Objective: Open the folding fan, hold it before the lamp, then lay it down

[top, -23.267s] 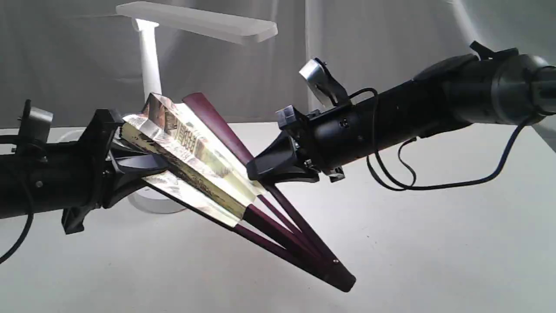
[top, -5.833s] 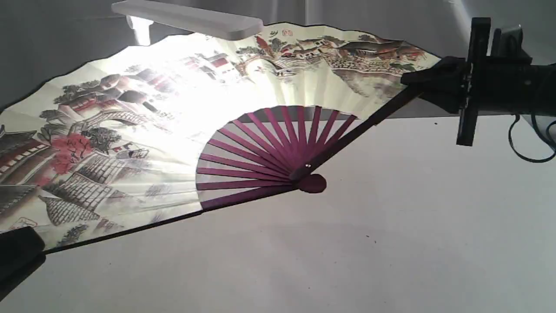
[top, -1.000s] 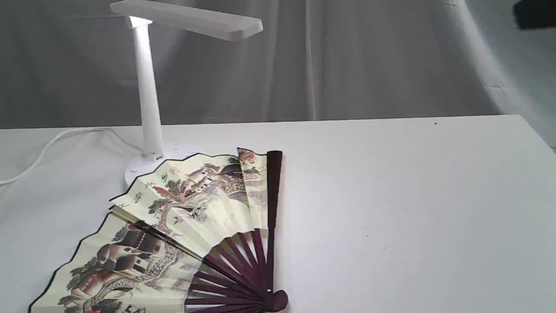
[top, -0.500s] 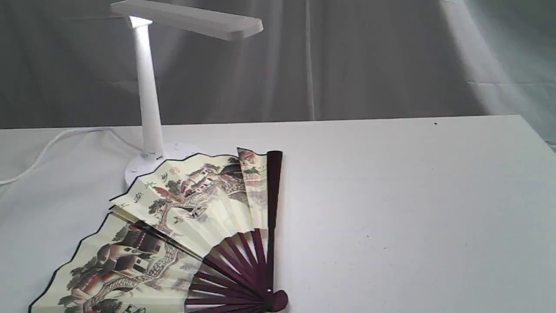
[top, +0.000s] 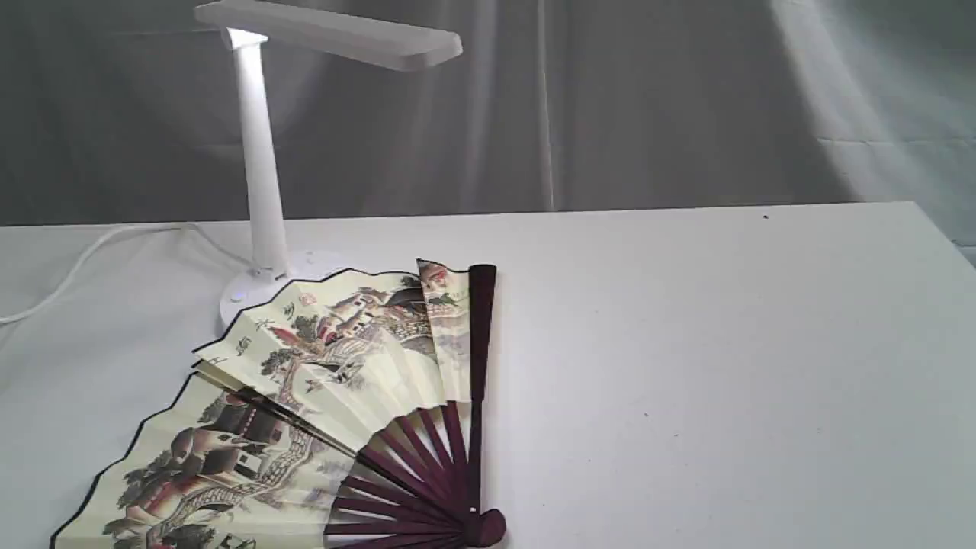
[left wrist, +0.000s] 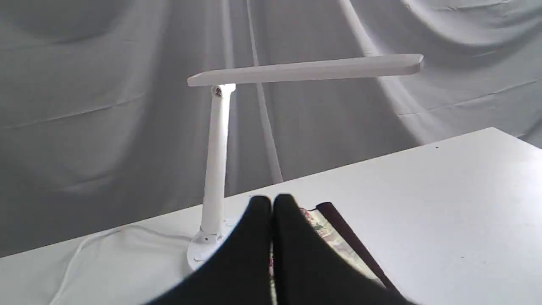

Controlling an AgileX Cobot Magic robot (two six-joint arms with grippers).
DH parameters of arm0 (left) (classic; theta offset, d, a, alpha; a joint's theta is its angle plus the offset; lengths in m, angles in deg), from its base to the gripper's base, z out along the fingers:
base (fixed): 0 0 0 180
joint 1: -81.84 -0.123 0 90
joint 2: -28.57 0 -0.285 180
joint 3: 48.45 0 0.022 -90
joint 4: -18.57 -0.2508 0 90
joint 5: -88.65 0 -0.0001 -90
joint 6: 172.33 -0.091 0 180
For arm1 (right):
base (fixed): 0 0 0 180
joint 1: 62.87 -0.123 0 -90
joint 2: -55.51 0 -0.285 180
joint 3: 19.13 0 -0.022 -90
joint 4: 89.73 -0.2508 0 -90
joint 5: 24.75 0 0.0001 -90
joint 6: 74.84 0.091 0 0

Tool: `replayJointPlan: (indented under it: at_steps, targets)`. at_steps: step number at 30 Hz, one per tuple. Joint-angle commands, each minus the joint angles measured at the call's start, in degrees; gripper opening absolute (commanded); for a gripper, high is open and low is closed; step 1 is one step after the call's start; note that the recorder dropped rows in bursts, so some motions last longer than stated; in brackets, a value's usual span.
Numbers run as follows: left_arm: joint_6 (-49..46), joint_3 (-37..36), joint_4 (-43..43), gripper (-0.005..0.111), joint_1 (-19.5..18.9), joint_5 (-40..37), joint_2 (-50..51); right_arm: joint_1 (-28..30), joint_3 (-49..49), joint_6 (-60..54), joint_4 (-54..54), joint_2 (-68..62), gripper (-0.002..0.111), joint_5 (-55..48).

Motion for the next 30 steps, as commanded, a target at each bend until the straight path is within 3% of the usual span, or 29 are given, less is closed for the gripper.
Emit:
replayJointPlan:
  at_steps: [1, 3, 5, 10, 16, 25, 30]
  targets:
    - [0.82, 0.30, -0.41, 0.000, 0.30, -1.41, -0.89, -0.16, 8.60, 0.62, 0.21, -2.21, 0.000, 19.12]
    - [0.58, 0.30, -1.95, 0.000, 0.30, -2.26, -0.89, -0.16, 11.93, 0.62, 0.21, -3.07, 0.000, 25.10]
    - [0.58, 0.30, -2.56, 0.000, 0.30, -3.93, -0.89, -0.16, 13.26, 2.02, -0.98, -3.07, 0.000, 23.71]
    - [0.58, -2.78, -0.78, 0.000, 0.30, -2.07, -0.89, -0.16, 13.26, 2.89, -2.15, -3.07, 0.000, 4.33]
    - [0.60, -13.85, 2.08, 0.000, 0.30, 11.13, -0.89, -0.16, 13.26, 1.53, 3.98, -3.07, 0.000, 1.77]
    - [-6.22, -28.46, 4.74, 0.000, 0.30, 30.13, -0.89, -0.16, 13.26, 3.16, 0.31, -3.07, 0.000, 1.88]
    - [-6.19, -33.51, 4.30, 0.000, 0.30, 36.10, -0.89, -0.16, 13.26, 3.16, -0.70, -3.07, 0.000, 1.88]
